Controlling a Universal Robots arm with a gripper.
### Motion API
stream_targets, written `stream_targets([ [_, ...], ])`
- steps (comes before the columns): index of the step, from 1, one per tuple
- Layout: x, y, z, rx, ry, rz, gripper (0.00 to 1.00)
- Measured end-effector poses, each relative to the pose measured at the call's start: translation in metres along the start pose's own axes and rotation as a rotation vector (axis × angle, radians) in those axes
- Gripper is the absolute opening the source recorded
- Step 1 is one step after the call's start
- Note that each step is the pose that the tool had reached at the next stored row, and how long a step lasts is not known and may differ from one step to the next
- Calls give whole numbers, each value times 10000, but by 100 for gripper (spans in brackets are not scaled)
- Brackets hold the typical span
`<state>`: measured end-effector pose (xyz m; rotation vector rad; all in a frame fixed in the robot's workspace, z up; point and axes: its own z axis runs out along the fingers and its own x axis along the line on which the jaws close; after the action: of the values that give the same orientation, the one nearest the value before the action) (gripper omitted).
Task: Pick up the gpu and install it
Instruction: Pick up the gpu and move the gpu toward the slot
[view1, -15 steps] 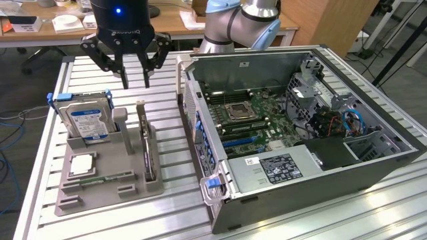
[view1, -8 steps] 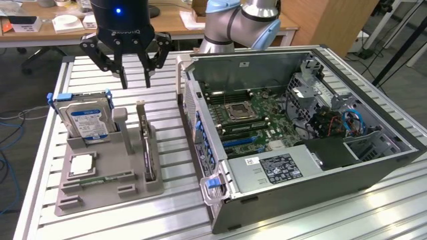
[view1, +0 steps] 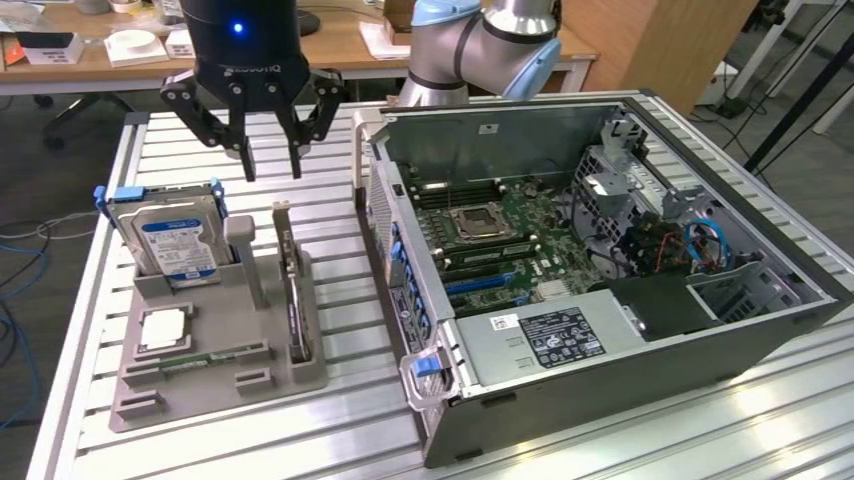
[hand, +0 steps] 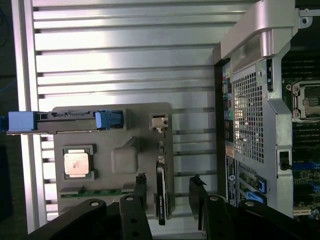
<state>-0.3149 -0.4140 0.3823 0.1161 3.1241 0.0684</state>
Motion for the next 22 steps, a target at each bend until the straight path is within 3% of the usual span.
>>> stream_targets([
  [22, 1, -3, 60, 0, -1, 1, 47],
])
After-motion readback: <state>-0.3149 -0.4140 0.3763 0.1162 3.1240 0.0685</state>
